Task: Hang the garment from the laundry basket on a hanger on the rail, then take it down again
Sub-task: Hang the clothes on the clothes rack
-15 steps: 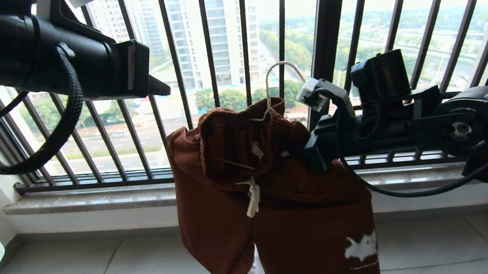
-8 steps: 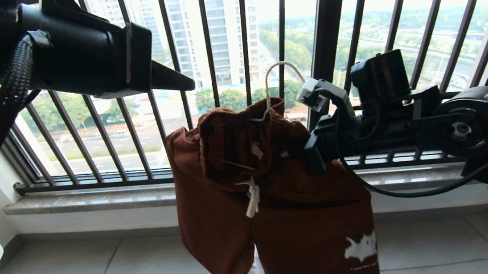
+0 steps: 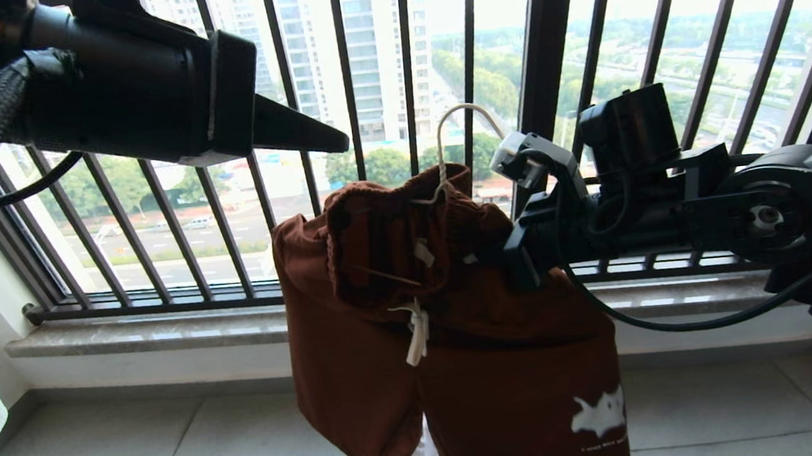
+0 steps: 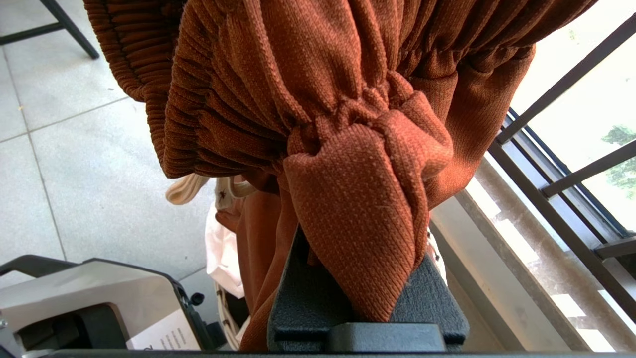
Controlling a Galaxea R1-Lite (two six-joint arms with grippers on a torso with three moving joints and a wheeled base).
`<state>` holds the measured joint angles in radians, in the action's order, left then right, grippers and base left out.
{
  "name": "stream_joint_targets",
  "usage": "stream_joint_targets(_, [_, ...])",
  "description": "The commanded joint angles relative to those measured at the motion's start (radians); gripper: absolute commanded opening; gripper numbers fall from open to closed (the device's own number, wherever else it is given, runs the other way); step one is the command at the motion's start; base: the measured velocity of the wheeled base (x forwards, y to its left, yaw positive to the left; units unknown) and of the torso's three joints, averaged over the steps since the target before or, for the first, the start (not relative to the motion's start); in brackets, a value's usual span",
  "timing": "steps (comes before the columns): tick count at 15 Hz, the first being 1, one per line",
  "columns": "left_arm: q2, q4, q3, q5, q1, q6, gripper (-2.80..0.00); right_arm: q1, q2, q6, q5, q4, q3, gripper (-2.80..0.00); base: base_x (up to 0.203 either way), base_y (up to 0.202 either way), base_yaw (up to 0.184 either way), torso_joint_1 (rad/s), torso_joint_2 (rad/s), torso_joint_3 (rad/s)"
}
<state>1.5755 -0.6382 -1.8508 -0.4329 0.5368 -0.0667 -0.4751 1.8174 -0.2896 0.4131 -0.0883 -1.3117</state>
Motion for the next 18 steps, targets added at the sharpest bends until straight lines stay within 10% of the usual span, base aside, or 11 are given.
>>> stream_joint_targets(1, [-0.002,0.003,0.017,-0.030,-0.018,0.062,-2.80,0.000,0.000,-0.002,0.003,-0.001,0.000,-2.80,0.000,0.000,0.000,0.000,0.00,0.000])
stream_joint_targets(15, [-0.063,-0.005,0.304,-0.048,-0.249,0.390,-2.80,0.001,0.000,0.001,0.003,-0.001,0.000,-2.80,0.000,0.000,0.000,0.000,0.00,0.000])
stream_joint_targets(18, [-0.122,-0.002,0.373,-0.049,-0.188,0.297,-2.80,0.003,0.002,0.003,0.003,-0.001,-0.007,-2.80,0.000,0.000,0.000,0.000,0.00,0.000])
